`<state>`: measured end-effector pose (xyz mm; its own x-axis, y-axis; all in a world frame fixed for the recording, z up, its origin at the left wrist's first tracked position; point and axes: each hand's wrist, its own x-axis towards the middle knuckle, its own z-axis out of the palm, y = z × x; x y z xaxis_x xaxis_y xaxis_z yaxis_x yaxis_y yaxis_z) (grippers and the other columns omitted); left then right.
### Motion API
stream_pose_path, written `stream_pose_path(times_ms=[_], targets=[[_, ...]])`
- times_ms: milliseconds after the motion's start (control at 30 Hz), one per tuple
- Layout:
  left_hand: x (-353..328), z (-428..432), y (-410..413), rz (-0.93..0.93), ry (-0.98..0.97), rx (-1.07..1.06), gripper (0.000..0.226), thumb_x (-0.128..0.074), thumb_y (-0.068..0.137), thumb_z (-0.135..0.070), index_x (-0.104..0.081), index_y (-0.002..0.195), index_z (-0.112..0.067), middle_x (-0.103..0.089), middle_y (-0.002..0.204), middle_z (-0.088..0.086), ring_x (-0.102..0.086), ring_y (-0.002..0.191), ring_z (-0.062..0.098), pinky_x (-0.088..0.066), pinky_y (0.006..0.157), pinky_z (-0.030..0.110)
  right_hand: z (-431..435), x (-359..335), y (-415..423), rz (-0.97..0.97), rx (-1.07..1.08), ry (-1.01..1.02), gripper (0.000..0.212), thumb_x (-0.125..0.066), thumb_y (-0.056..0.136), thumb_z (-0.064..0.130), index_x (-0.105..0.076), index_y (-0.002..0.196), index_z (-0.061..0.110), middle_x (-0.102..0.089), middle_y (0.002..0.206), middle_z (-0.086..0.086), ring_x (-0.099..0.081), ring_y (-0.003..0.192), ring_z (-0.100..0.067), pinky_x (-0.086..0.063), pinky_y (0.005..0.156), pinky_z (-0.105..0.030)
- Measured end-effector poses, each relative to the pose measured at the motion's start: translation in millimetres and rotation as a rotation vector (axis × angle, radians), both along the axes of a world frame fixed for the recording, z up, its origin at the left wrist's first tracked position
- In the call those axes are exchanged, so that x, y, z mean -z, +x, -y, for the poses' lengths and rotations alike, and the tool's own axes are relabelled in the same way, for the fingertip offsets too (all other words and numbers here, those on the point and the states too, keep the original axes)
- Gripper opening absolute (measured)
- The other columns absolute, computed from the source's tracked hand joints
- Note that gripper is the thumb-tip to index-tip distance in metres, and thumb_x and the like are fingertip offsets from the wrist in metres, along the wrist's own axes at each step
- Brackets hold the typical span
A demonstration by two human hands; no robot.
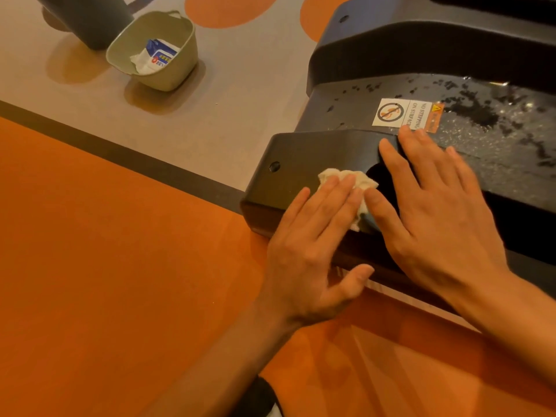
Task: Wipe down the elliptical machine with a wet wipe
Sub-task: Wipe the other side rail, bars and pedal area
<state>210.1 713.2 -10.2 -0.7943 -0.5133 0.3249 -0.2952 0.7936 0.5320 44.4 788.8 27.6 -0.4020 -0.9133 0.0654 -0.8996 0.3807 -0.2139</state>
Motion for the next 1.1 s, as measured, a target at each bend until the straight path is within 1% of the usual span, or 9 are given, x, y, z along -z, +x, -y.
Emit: stream_pose_path(times_ms=[167,367,500,633,733,833,967,1033,1100], targets=[[18,48,26,-0.001,0.12,-0.203,0.072,-0.032,0.098,-0.05,-0.039,0.159,-0.012,-0.03,0.168,0.003,-0.021,0.158,0.012,-0.024,0.126,0.054,0,-1,1,0.005,0.004,0.005,0.081,0.0,0.102,0.066,-0.022,0.163,0.017,-0.017,0.17,-0.01,-0.009,0.159,-0.021,-0.008,0.129,-0.045],[-10,37,-13,0.071,0.08,0.088,0.076,-0.034,0.099,-0.052,-0.033,0.161,-0.008,-0.024,0.171,0.008,-0.013,0.16,0.017,-0.014,0.13,0.044,0,-1,0,0.031,-0.009,-0.015,0.081,0.003,0.101,0.064,-0.022,0.163,0.018,-0.015,0.171,-0.007,-0.007,0.159,-0.019,-0.006,0.129,-0.042],[-23,55,-33,0.144,-0.072,0.219,0.076,-0.028,0.102,-0.057,-0.032,0.162,-0.011,-0.024,0.171,0.006,-0.014,0.16,0.015,-0.019,0.128,0.048,-4,-7,1,0.101,-0.041,-0.081,0.077,-0.005,0.103,0.061,-0.021,0.163,0.017,-0.013,0.171,-0.006,-0.005,0.159,-0.017,-0.003,0.129,-0.039],[-18,63,-28,0.104,-0.03,0.276,0.079,-0.021,0.104,-0.063,-0.025,0.164,-0.01,-0.014,0.174,0.007,-0.012,0.161,0.017,-0.025,0.126,0.049,-5,-6,1,0.009,-0.148,-0.043,0.067,-0.009,0.107,0.05,-0.019,0.163,0.014,-0.013,0.171,-0.004,-0.004,0.159,-0.015,-0.009,0.128,-0.046],[-14,66,-21,-0.003,0.106,0.259,0.077,-0.037,0.101,-0.051,-0.025,0.163,-0.008,-0.01,0.175,0.006,-0.02,0.159,0.016,-0.033,0.124,0.04,0,-7,-1,-0.043,-0.192,0.016,0.067,-0.002,0.108,0.05,-0.018,0.164,0.016,-0.015,0.171,-0.003,-0.006,0.159,-0.016,-0.008,0.128,-0.05],[-11,67,-23,-0.157,0.269,0.098,0.075,-0.039,0.097,-0.047,-0.031,0.16,-0.007,-0.013,0.173,0.005,-0.019,0.158,0.011,-0.028,0.123,0.024,3,-12,0,-0.072,-0.188,0.073,0.073,-0.001,0.105,0.06,-0.024,0.163,0.023,-0.027,0.168,-0.008,-0.014,0.158,-0.025,-0.004,0.128,-0.051],[-8,69,-33,-0.113,0.327,-0.049,0.08,-0.026,0.1,-0.066,-0.021,0.163,-0.018,-0.011,0.174,-0.003,-0.011,0.159,0.006,-0.017,0.122,0.013,10,-19,3,-0.089,-0.219,0.108,0.088,-0.012,0.098,0.073,-0.034,0.16,0.014,-0.028,0.166,-0.017,-0.009,0.158,-0.03,0.0,0.128,-0.051],[-8,69,-34,-0.045,0.345,-0.023,0.09,-0.018,0.093,-0.085,-0.012,0.165,-0.03,-0.006,0.172,-0.015,-0.006,0.155,-0.007,-0.013,0.12,0.013,18,-24,7,-0.08,-0.26,0.093,0.094,-0.007,0.096,0.074,-0.027,0.161,0.008,-0.015,0.17,-0.015,0.0,0.159,-0.024,0.006,0.128,-0.048],[-9,66,-33,0.0,0.358,-0.019,0.089,-0.013,0.086,-0.093,-0.004,0.16,-0.043,-0.002,0.166,-0.027,-0.003,0.15,-0.017,-0.013,0.121,0.02,25,-24,11,-0.013,-0.273,0.093,0.094,0.0,0.094,0.074,-0.012,0.163,0.011,0.0,0.172,-0.01,0.01,0.158,-0.018,0.012,0.126,-0.046]])
